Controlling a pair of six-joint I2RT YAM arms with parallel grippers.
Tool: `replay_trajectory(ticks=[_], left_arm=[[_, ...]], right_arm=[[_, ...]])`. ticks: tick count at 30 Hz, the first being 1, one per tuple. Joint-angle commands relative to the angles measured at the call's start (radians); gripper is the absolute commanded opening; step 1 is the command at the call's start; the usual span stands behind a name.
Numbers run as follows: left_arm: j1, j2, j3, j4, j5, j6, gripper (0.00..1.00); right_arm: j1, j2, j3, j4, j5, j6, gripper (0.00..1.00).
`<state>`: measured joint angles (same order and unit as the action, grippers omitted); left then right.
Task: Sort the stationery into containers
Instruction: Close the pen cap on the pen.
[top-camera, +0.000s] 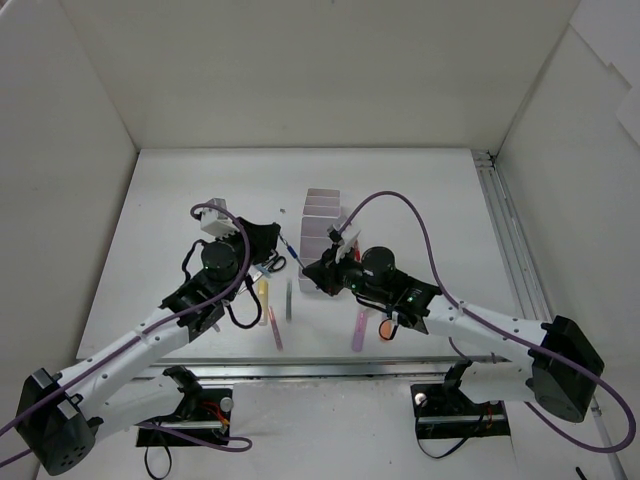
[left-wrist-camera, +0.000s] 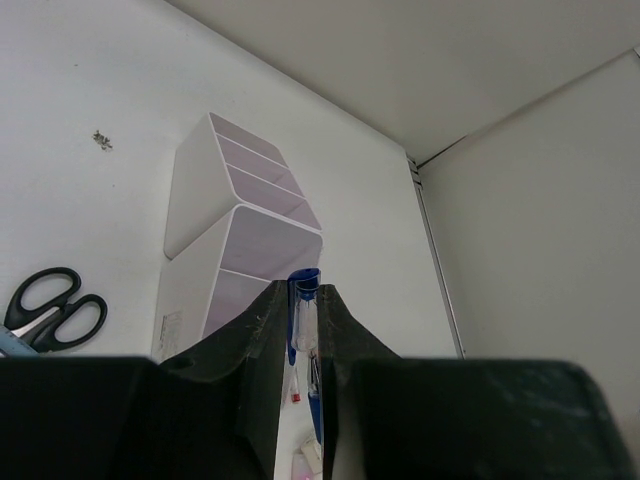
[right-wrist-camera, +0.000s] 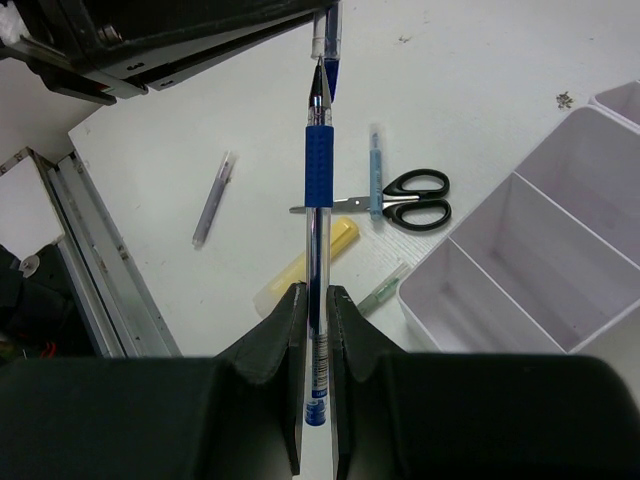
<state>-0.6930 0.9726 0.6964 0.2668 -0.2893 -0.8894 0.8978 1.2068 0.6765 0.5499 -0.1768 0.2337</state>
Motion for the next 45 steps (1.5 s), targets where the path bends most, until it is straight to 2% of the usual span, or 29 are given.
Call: replay_trajectory(ticks=[1, 11, 21, 31, 36, 45], left_arm=[[-0.005, -0.014, 0.012, 0.094, -0.010, 0.017, 0.00], [-0.005, -0.011, 0.018, 0.100, 0.010, 0.035, 0.00], [-0.014, 0.015, 0.026, 0.118, 0.024, 0.047, 0.00], [-0.014, 0.100, 0.018, 0.205, 0.166, 0.078, 0.00], [-0.014, 0.138, 0.023, 0.226, 0.246, 0.102, 0.00], [-0.066, 0.216, 0.035, 0.209, 0.318, 0.102, 0.00]], right_arm=[[0.004, 0.005, 0.061, 0.081, 0.037, 0.001, 0.00], [0.006, 0.059, 0.097, 0.096, 0.026, 0.001, 0.00], [0.006, 0.089, 0.089, 0.243, 0.105, -0.016, 0.00], [0.009, 0.117, 0.133, 0.381, 0.209, -0.062, 0.00], [0.001, 0.102, 0.193, 0.384, 0.282, -0.134, 0.00], [-0.065, 0.079, 0.250, 0.384, 0.252, -0.151, 0.00]])
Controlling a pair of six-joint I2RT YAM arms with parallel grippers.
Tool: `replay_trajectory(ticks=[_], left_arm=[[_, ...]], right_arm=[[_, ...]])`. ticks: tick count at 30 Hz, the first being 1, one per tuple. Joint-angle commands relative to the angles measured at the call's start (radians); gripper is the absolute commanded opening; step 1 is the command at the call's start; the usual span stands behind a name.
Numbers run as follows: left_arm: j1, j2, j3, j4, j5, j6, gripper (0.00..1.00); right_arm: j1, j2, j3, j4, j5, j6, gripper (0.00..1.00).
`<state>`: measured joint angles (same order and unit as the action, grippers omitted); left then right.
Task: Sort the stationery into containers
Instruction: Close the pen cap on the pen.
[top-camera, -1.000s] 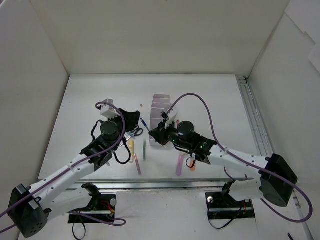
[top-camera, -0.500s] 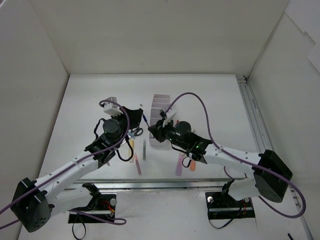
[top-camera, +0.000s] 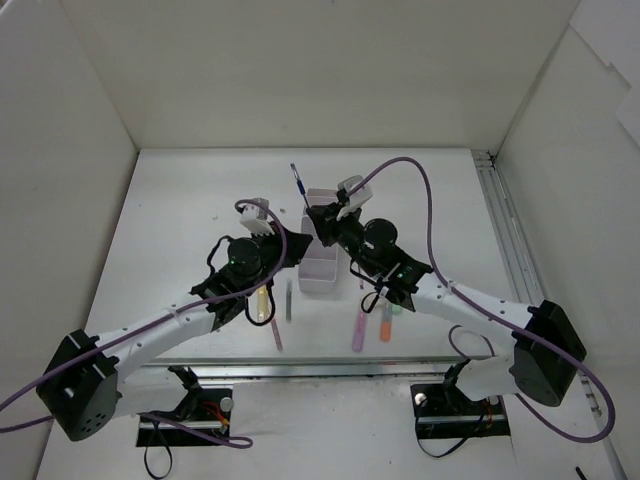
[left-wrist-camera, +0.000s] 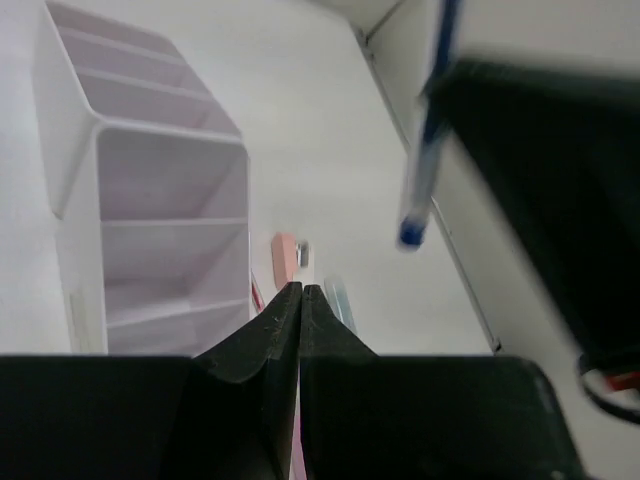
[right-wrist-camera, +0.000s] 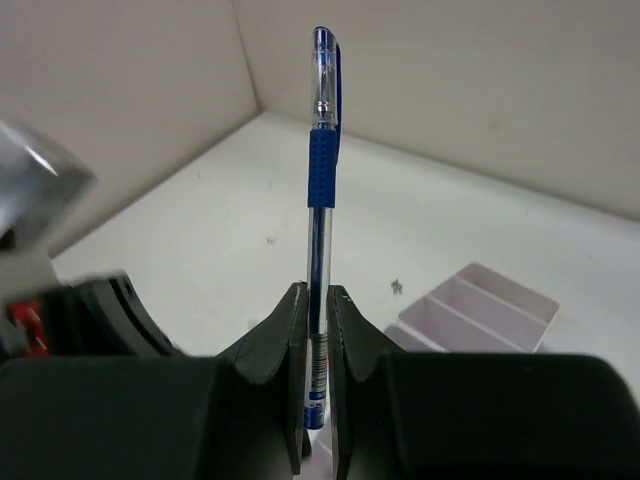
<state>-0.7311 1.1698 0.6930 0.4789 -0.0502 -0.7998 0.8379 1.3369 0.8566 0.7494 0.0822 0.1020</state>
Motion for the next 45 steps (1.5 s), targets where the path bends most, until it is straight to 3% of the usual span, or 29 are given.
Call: replay_trajectory(ticks=[1, 5, 6, 8, 9, 10, 12, 14, 17, 23, 36, 40, 41, 45], left_arm=[[-0.028, 0.024, 0.039, -0.006, 0.085, 0.013, 0.00], [-0.028, 0.001, 0.048, -0.037, 0.089, 0.040, 0.00], [-0.028, -0.016, 0.059, -0.051, 0.084, 0.048, 0.04], [-0.028, -0.041, 0.082, -0.120, 0.055, 0.069, 0.25], [-0.028, -0.067, 0.085, -0.134, 0.009, 0.085, 0.44], [-0.028, -0.085, 0.089, -0.149, -0.008, 0.094, 0.55], [-0.028, -0.142, 0.085, -0.175, -0.055, 0.126, 0.72], [-0.028, -0.183, 0.082, -0.203, -0.089, 0.135, 0.79], [-0.028, -0.254, 0.089, -0.250, -0.152, 0.169, 1.00], [-0.019, -0.292, 0.131, -0.227, -0.204, 0.214, 1.00], [0.001, -0.082, 0.306, -0.207, -0.223, 0.202, 0.97], [0.001, -0.078, 0.304, -0.197, -0.237, 0.185, 0.75], [0.001, -0.073, 0.304, -0.197, -0.240, 0.183, 0.65], [0.001, -0.061, 0.309, -0.197, -0.244, 0.177, 0.50]], right_arm=[[-0.008, -0.054, 0.070, 0.185, -0.006, -0.033, 0.00], [-0.014, -0.070, 0.050, 0.182, -0.004, -0.048, 0.00], [-0.016, -0.082, 0.042, 0.183, -0.005, -0.054, 0.00], [-0.020, -0.094, 0.016, 0.183, -0.009, -0.054, 0.00], [-0.026, -0.107, 0.006, 0.183, -0.016, -0.054, 0.00], [-0.023, -0.114, -0.014, 0.182, -0.013, -0.051, 0.00], [-0.031, -0.126, -0.037, 0.182, -0.010, -0.045, 0.00], [-0.034, -0.134, -0.071, 0.179, -0.018, -0.041, 0.00], [-0.037, -0.142, -0.113, 0.179, -0.038, -0.036, 0.00], [-0.022, -0.145, -0.152, 0.168, -0.113, -0.061, 0.00], [0.055, -0.120, -0.146, 0.137, -0.056, -0.128, 0.00], [0.069, -0.117, -0.145, 0.136, -0.009, -0.134, 0.00], [0.066, -0.117, -0.143, 0.136, -0.009, -0.139, 0.00], [0.076, -0.104, -0.126, 0.131, -0.016, -0.150, 0.00]])
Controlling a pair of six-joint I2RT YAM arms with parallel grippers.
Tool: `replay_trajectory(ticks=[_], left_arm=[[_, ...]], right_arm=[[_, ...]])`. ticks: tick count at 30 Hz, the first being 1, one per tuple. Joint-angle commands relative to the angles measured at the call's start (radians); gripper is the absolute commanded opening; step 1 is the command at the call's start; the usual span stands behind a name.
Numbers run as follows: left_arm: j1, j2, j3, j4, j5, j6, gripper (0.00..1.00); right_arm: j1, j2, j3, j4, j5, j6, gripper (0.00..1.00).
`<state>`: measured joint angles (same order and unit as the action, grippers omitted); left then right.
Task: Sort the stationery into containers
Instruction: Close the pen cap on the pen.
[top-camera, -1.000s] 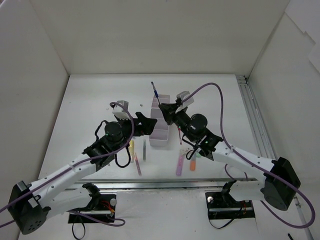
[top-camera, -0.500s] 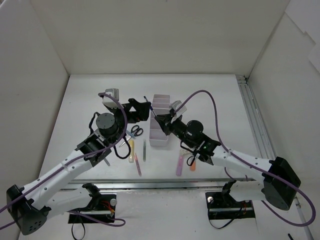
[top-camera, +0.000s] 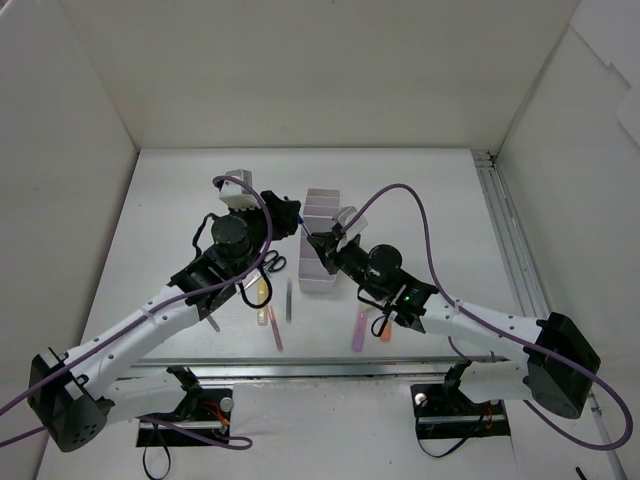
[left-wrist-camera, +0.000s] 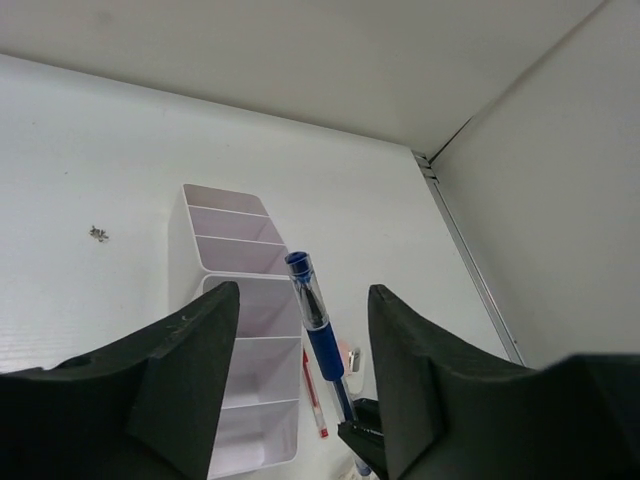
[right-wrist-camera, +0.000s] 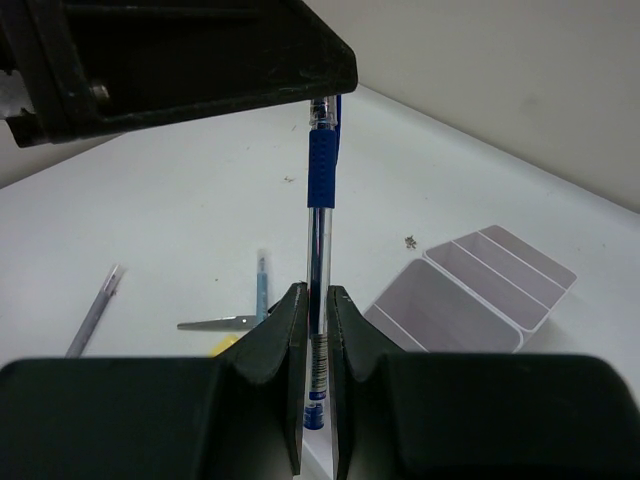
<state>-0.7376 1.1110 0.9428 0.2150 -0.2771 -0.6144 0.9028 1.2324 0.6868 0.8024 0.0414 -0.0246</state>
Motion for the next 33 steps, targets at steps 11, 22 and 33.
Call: replay_trajectory(ticks=[11, 22, 33], left_arm=[[0.007, 0.030, 0.080, 0.064, -0.010, -0.008, 0.27], [0.007, 0.038, 0.068, 0.073, 0.015, -0.002, 0.00], [0.007, 0.056, -0.033, 0.103, 0.102, -0.074, 0.00]], right_arm=[[0.033, 0.012, 0.053, 0.072, 0.041, -0.041, 0.00], [0.044, 0.003, 0.056, 0.067, 0.032, -0.048, 0.00], [0.048, 0.015, 0.140, 0.106, 0.184, -0.080, 0.00]])
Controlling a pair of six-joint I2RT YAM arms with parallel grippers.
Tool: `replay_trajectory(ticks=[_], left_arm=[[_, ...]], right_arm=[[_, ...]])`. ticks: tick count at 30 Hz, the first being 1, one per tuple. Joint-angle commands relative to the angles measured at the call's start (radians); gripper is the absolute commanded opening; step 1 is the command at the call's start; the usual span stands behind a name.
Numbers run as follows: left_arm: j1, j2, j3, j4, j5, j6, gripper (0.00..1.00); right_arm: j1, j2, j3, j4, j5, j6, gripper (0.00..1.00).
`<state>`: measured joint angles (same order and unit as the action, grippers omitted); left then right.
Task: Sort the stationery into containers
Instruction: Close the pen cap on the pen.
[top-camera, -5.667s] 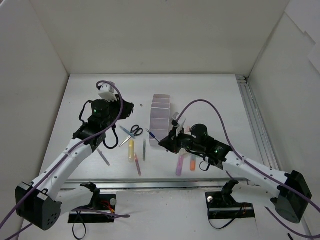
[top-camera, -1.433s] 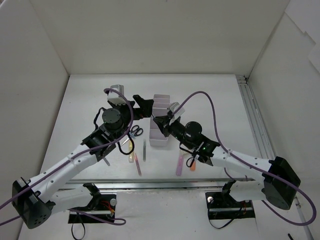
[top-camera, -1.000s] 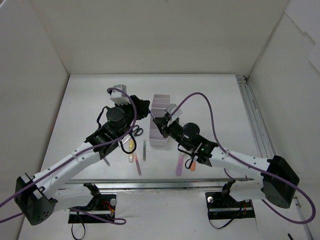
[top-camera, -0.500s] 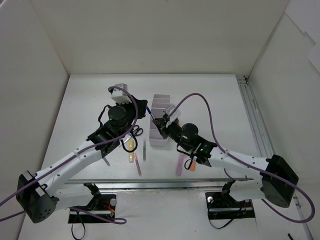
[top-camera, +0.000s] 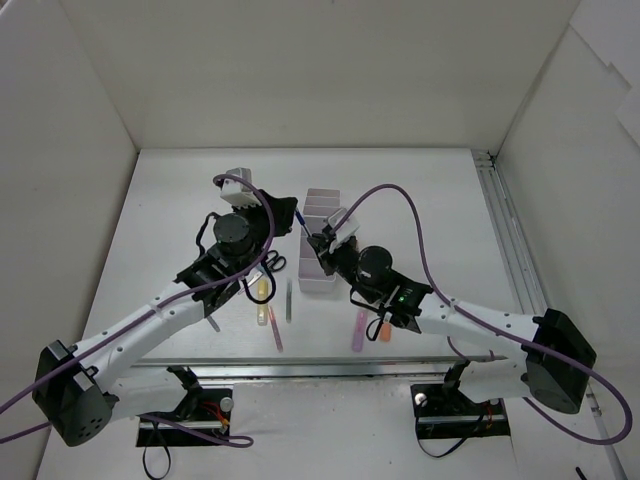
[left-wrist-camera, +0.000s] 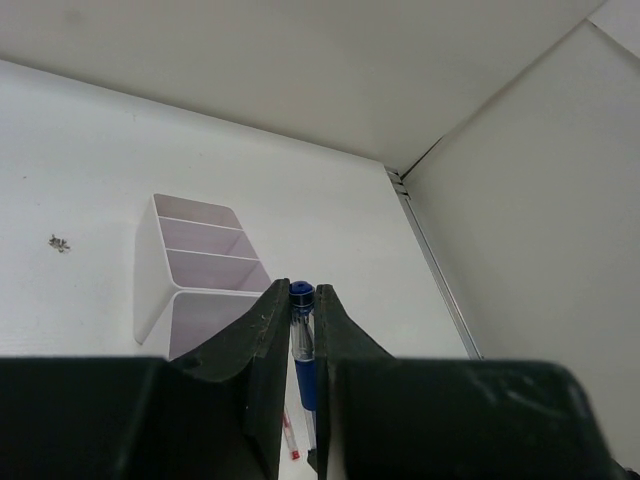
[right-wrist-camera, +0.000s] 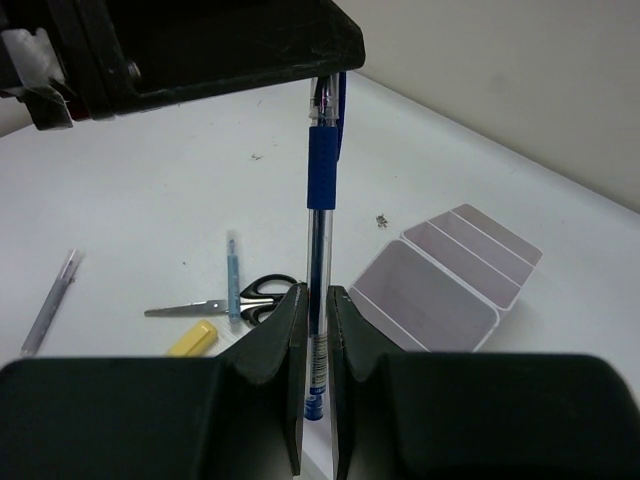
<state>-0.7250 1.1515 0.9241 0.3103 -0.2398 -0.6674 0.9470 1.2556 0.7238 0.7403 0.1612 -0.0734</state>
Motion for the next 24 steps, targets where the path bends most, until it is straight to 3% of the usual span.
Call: replay_trajectory(ticks=[1, 16, 24], left_arm=[[-0.005, 0.022, -0.013, -0.002, 0.063, -0.026, 0.00], [-0.044, 0.077, -0.042, -0.011, 0.135, -0.060, 0.00], [-0.063, 0.019, -0.030, -0.014, 0.051, 0.011, 0.00]], right_arm=[[0.004, -0.004, 0.117, 0.169, 0.063, -0.037, 0.00], [-0.008, 0.004, 0.177, 0.205, 0.057, -0.059, 0.00], [-0.031, -0.007, 0.157, 0.206, 0.040, -0.060, 0.00]])
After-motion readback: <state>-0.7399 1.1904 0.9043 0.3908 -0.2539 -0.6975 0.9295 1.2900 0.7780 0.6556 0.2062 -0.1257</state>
